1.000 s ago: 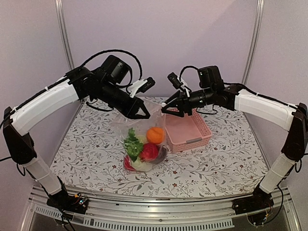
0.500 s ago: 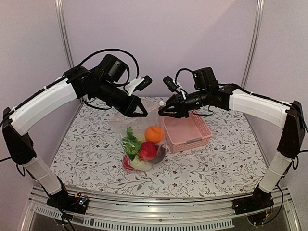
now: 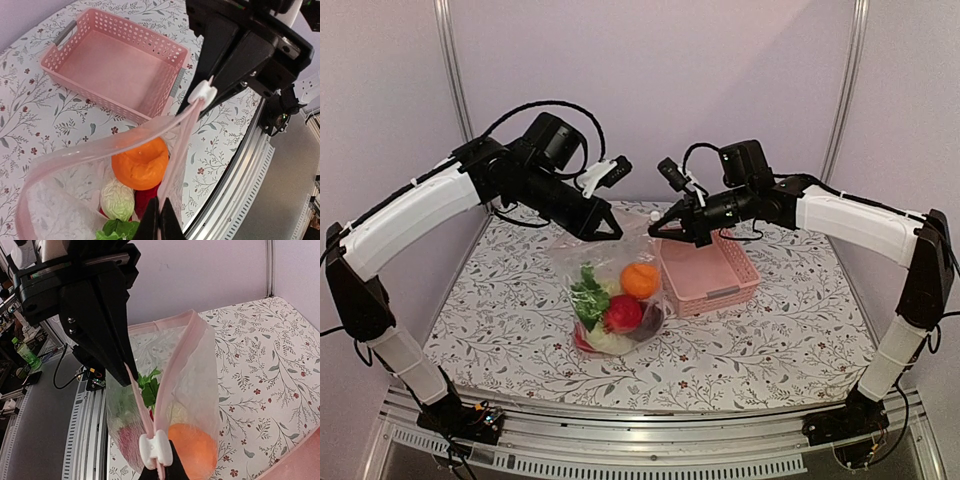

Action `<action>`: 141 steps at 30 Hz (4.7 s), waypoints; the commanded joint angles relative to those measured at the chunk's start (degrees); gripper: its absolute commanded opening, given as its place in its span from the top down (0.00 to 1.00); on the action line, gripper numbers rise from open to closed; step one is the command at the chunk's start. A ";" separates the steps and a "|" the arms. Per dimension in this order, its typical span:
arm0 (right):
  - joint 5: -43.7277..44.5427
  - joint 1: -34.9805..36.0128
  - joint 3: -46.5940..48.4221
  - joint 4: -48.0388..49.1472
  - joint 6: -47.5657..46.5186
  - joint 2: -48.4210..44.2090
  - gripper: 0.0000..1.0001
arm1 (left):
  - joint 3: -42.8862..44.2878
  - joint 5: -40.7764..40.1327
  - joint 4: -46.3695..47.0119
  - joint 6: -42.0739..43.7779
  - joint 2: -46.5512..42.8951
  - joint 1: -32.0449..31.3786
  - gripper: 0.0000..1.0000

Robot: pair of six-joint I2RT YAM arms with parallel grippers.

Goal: Place the food in the zip-top bag and seal the zipper
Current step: Pass from the left arm to the right, then hold the zipper from the zipper food storage bag, then hold the zipper food storage bag at the center of the board, then zip the zipper of the food storage bag.

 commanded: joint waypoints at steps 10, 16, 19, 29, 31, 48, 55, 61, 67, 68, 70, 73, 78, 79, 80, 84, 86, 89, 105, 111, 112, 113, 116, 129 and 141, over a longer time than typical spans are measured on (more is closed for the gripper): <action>4.48 3.67 3.59 -10.63 -5.02 -3.67 1.00 | 4.97 -2.80 9.62 3.61 -2.95 0.67 0.58; 4.12 4.20 4.30 -10.91 -4.86 -4.01 1.00 | 1.10 9.41 16.36 5.40 -1.48 0.76 0.48; 3.49 4.22 4.87 -10.92 -4.53 -3.75 1.00 | -1.11 14.89 18.78 4.51 -0.95 0.32 0.46; 0.38 4.22 5.08 -10.62 -3.24 -3.20 1.00 | -3.67 12.89 19.75 7.19 0.34 -0.19 0.54; 0.10 4.22 5.08 -10.88 -3.24 -3.20 1.00 | -3.66 12.92 19.78 7.66 0.79 -0.34 0.58; -1.05 4.22 5.34 -11.70 -0.18 -2.83 0.99 | -5.33 15.18 19.18 10.76 1.30 -1.90 0.68; -0.52 4.22 4.77 -12.01 0.19 -3.09 0.98 | -5.25 14.48 18.88 10.99 1.06 -1.97 0.83; 0.04 4.22 4.81 -11.48 0.27 -4.02 0.84 | -5.75 15.24 18.62 11.01 1.27 -1.95 0.93; -0.18 4.22 4.81 -11.71 0.01 -4.06 0.86 | -5.42 15.55 18.77 10.74 1.31 -1.90 0.96; -0.28 4.22 4.82 -11.90 0.01 -3.97 0.89 | -5.35 15.52 18.79 10.65 1.21 -1.88 0.96; -0.37 4.20 4.77 -11.98 -0.07 -3.91 0.96 | -5.40 15.49 18.80 10.48 1.23 -1.85 0.97; -0.02 4.22 4.64 -12.05 -0.16 -4.24 1.00 | -5.63 14.88 18.80 10.05 1.16 -1.76 0.94; 0.50 4.22 4.64 -12.63 -0.34 -4.81 1.00 | -5.95 14.97 18.29 10.61 1.66 -2.06 0.79; 0.46 4.22 4.64 -12.73 -0.34 -4.93 1.00 | -5.87 14.91 18.01 10.80 1.84 -2.12 0.78; 0.46 4.20 4.64 -12.88 -0.34 -4.95 1.00 | -5.86 14.85 17.93 10.93 1.92 -2.26 0.78; 0.42 4.22 4.51 -12.99 0.00 -5.03 1.00 | -5.54 15.21 17.83 10.87 2.10 -2.34 0.87; 0.50 4.22 4.05 -12.60 0.09 -5.26 1.00 | -5.38 15.36 17.83 10.89 1.96 -2.32 0.91; 0.67 4.07 3.33 -11.62 0.25 -5.78 1.00 | -5.34 15.67 17.56 10.83 1.75 -2.27 0.96; 3.84 -5.73 -4.61 -7.44 3.35 -13.60 1.00 | -11.52 11.76 14.49 10.73 -4.24 0.94 0.96; 4.99 -7.29 -5.99 -7.48 4.09 -14.49 1.00 | -13.80 11.49 14.37 10.56 -5.80 1.66 0.96; 5.14 -7.79 -6.31 -7.53 4.25 -14.59 1.00 | -14.20 11.44 14.32 10.58 -6.17 1.69 0.95; 5.42 -8.28 -6.61 -7.51 4.39 -14.87 1.00 | -14.61 11.37 14.31 10.51 -6.56 1.84 0.95; 5.77 -10.19 -7.33 -7.53 4.66 -15.62 1.00 | -16.68 11.01 13.85 10.55 -8.08 2.19 0.95; 6.54 -12.74 -8.16 -7.66 4.93 -16.22 1.00 | -31.93 8.11 13.82 8.70 -21.21 4.44 0.94; 5.69 -12.69 -7.07 -7.60 5.02 -14.21 1.00 | -36.62 6.65 13.54 8.27 -26.90 6.84 0.94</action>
